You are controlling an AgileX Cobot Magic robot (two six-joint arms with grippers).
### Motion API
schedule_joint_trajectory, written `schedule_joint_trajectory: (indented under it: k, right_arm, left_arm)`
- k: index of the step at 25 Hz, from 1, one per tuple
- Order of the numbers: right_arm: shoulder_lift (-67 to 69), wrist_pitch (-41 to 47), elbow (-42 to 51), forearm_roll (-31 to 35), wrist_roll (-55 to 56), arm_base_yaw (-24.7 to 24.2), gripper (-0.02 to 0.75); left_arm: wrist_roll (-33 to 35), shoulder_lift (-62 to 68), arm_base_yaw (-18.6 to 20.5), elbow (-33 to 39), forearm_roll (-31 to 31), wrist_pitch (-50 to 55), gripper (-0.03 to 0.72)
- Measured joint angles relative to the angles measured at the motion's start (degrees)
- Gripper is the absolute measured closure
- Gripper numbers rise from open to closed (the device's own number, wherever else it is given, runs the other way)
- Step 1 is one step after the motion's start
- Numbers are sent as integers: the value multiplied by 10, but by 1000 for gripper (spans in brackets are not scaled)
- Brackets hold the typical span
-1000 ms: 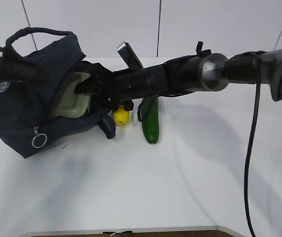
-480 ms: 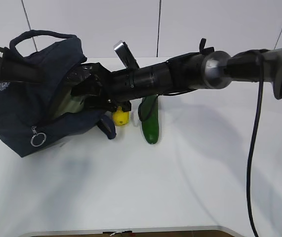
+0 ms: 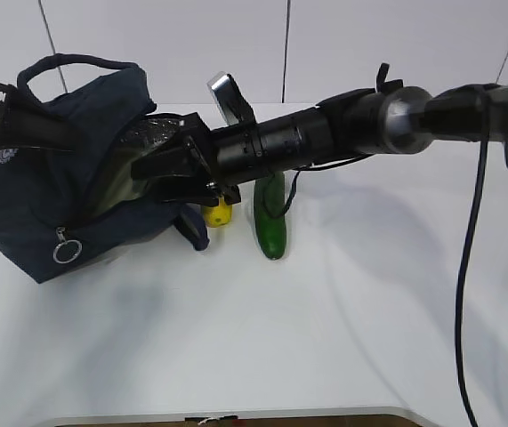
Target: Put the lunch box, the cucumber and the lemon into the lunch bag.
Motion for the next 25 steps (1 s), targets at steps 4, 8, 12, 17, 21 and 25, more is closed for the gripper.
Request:
schedule_joint_trajectory:
  k: [4, 8, 12, 17, 21, 25]
  right_arm:
    - [0, 28, -30, -9, -9, -1, 302]
    - [0, 32, -77, -73, 21, -1, 305]
    - [0, 41, -136, -188, 94, -1, 305]
    - [0, 51, -217, -316, 189, -1, 307]
    - [-1, 58, -281, -436, 273, -1, 308]
    - [-25, 60, -302, -569, 350, 4, 308]
  left_arm:
    - [-1, 0, 0, 0, 1, 0, 698]
    - [-1, 0, 0, 0, 1, 0, 698]
    - [-2, 0, 0, 0, 1, 0, 698]
    - [-2, 0, 0, 0, 2, 0, 698]
    - [-2, 1, 0, 0, 2, 0, 698]
    - [-2, 1, 0, 0, 2, 1, 698]
